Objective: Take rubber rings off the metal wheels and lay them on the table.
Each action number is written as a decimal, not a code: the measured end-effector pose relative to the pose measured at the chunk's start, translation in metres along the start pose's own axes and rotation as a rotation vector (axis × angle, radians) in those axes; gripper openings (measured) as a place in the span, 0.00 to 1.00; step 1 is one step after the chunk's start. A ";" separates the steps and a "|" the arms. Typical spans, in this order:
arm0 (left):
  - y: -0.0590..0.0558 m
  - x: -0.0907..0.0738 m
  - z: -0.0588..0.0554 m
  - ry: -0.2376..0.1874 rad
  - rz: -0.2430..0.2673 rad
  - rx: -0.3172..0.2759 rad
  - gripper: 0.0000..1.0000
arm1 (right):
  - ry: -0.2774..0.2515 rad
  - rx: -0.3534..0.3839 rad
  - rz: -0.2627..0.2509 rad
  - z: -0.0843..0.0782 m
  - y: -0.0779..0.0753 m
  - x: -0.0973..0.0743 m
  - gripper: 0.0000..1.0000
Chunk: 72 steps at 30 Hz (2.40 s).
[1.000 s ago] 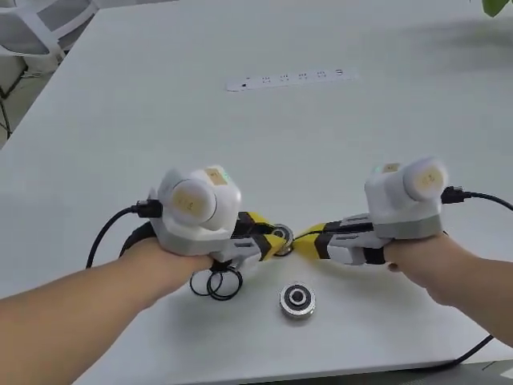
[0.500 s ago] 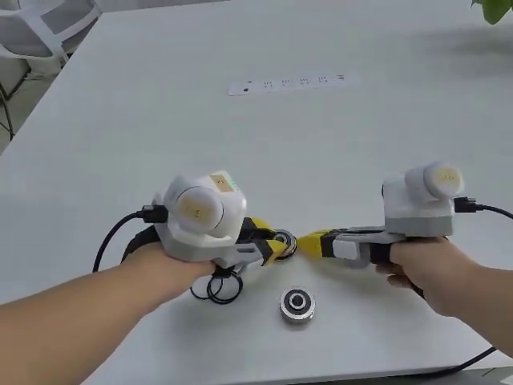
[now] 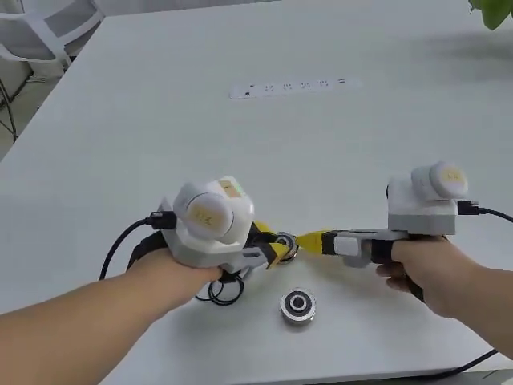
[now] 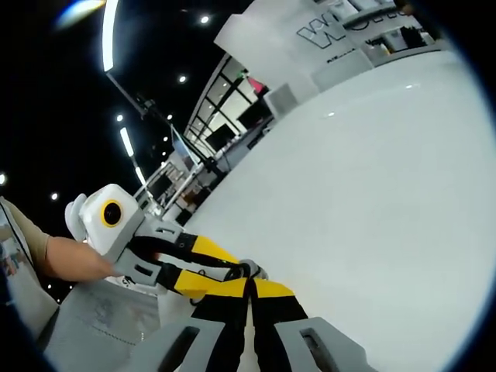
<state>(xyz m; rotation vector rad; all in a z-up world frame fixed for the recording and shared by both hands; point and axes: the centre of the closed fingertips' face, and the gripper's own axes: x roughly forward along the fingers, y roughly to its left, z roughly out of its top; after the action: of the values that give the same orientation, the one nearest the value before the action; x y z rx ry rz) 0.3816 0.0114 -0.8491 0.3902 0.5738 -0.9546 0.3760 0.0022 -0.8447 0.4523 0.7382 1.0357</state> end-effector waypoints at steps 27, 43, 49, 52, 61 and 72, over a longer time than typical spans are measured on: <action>-0.001 0.001 -0.001 0.007 0.013 0.018 0.12 | 0.006 -0.001 0.021 -0.002 0.008 0.002 0.00; -0.002 0.000 0.000 0.000 0.024 0.022 0.12 | -0.006 0.010 0.063 -0.001 0.018 -0.001 0.00; -0.002 0.000 0.000 -0.008 0.022 0.019 0.12 | -0.012 0.037 0.083 -0.001 0.021 -0.003 0.00; -0.002 0.000 0.000 -0.008 0.018 0.014 0.12 | -0.015 0.063 0.107 -0.002 0.024 -0.006 0.00; -0.002 0.000 0.000 -0.008 0.017 0.006 0.12 | -0.015 0.077 0.125 -0.004 0.029 -0.007 0.00; -0.003 -0.001 -0.001 -0.013 0.008 -0.011 0.12 | 0.009 0.031 0.031 -0.004 0.014 -0.001 0.00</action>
<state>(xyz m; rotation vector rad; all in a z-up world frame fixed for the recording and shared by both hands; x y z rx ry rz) 0.3785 0.0111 -0.8489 0.3758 0.5646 -0.9453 0.3638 0.0075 -0.8376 0.4878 0.7586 1.0574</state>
